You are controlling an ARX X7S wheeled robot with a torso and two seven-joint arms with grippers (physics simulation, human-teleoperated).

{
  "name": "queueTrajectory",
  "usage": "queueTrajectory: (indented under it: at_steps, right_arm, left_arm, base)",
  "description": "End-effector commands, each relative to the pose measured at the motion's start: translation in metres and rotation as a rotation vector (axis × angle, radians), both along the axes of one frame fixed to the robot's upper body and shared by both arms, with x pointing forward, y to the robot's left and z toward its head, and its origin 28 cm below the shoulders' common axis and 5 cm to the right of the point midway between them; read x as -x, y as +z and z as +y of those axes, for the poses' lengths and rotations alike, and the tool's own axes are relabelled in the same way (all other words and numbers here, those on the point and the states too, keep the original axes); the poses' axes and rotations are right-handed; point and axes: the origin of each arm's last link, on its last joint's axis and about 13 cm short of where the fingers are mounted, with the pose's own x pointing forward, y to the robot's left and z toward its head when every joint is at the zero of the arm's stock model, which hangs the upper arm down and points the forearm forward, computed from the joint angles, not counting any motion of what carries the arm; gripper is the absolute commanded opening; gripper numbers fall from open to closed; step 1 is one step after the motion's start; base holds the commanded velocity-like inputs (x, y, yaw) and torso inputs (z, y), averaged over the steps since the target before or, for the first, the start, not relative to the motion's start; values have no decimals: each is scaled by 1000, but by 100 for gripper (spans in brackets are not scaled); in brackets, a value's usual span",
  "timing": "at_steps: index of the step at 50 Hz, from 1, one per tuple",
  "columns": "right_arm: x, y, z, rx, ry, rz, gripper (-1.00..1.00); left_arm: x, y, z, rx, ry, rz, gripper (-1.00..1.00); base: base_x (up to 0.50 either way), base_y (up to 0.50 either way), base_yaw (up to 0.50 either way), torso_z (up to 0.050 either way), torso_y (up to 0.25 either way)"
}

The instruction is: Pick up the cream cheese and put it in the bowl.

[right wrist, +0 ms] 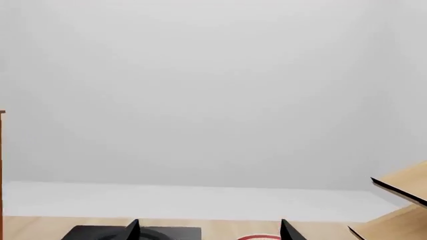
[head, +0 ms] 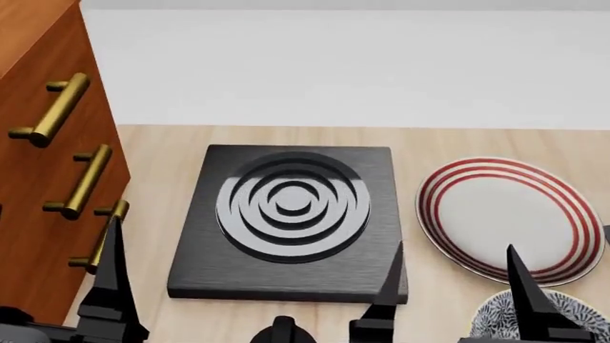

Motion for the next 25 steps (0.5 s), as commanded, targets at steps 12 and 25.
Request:
queueTrajectory:
  at_steps: [12,25]
  right_arm:
    - [12,3,-2,45,70,30,100]
    - [19,-2,-8,31,126,54,100]
  left_arm:
    - [-1,0,0,11,7,-8,100]
    - [0,1,-1,4,3,-7,100]
  base:
    - [0,0,0,0,0]
    - [0,0,0,0,0]
